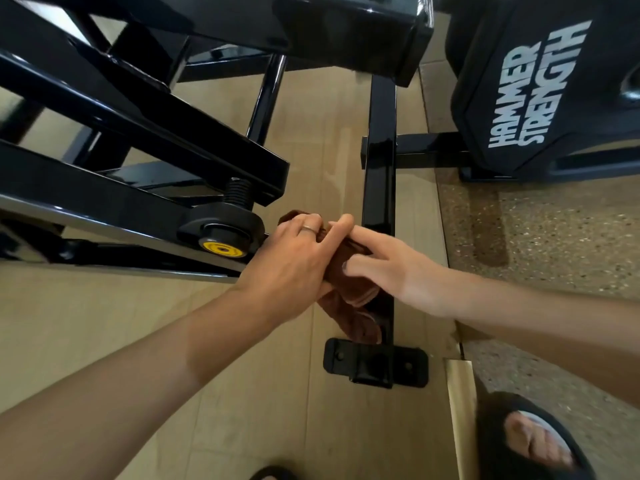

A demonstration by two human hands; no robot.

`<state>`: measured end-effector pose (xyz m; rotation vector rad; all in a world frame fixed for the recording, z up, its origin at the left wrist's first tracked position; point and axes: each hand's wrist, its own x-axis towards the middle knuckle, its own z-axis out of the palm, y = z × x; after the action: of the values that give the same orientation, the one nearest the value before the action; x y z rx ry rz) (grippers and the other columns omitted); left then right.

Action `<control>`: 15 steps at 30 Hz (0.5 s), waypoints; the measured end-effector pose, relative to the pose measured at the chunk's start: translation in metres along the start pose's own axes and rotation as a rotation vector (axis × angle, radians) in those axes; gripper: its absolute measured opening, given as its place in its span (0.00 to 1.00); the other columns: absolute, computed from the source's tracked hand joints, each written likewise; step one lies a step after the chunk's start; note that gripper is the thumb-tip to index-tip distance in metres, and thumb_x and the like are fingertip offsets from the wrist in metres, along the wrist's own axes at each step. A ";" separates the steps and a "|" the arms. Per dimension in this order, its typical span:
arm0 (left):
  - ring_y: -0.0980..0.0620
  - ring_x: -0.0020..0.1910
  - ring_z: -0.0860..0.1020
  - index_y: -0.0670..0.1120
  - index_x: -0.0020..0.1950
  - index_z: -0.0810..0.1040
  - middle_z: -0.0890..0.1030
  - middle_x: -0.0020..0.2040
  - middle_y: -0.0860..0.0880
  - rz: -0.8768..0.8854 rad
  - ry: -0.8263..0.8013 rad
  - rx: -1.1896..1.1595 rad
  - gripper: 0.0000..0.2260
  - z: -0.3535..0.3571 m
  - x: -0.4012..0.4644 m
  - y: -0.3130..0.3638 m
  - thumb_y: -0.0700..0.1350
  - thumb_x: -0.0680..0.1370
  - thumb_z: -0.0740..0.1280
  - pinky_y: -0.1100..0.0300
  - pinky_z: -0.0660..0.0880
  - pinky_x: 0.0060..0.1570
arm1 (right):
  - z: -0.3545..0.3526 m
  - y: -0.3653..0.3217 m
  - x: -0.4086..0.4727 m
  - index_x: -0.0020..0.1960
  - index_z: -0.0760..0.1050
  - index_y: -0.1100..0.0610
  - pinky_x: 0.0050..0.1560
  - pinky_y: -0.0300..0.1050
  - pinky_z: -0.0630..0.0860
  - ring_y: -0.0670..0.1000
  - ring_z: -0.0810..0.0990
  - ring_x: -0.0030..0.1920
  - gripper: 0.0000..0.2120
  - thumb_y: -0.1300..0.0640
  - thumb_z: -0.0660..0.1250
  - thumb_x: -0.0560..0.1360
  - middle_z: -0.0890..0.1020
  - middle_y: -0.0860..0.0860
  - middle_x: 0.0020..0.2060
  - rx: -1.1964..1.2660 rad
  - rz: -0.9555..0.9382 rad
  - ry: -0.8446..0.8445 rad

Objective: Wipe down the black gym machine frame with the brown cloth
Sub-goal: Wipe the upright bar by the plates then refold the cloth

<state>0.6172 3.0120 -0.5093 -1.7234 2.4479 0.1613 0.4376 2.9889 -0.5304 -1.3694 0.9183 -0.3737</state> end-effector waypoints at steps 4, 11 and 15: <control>0.41 0.77 0.62 0.51 0.82 0.50 0.67 0.77 0.44 0.008 -0.047 0.185 0.38 0.001 -0.006 -0.003 0.53 0.79 0.70 0.47 0.65 0.74 | 0.001 0.020 0.002 0.68 0.74 0.51 0.58 0.44 0.80 0.48 0.81 0.57 0.23 0.45 0.52 0.79 0.83 0.47 0.54 -0.109 -0.099 0.256; 0.32 0.72 0.70 0.38 0.69 0.71 0.75 0.68 0.34 0.261 -0.022 0.423 0.29 0.019 -0.044 -0.019 0.46 0.73 0.76 0.36 0.67 0.72 | -0.016 0.032 0.023 0.74 0.71 0.50 0.74 0.51 0.66 0.51 0.68 0.73 0.27 0.49 0.48 0.78 0.75 0.49 0.69 -0.661 -0.085 0.343; 0.33 0.74 0.69 0.39 0.70 0.70 0.74 0.71 0.34 0.169 -0.148 0.453 0.27 0.006 -0.028 -0.005 0.51 0.76 0.70 0.39 0.67 0.73 | 0.000 0.037 0.033 0.72 0.75 0.49 0.78 0.52 0.58 0.51 0.60 0.76 0.30 0.46 0.45 0.78 0.72 0.49 0.71 -0.683 -0.071 0.402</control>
<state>0.6314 3.0371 -0.5103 -1.2696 2.2917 -0.2243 0.4475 2.9733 -0.5760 -1.9953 1.4117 -0.4161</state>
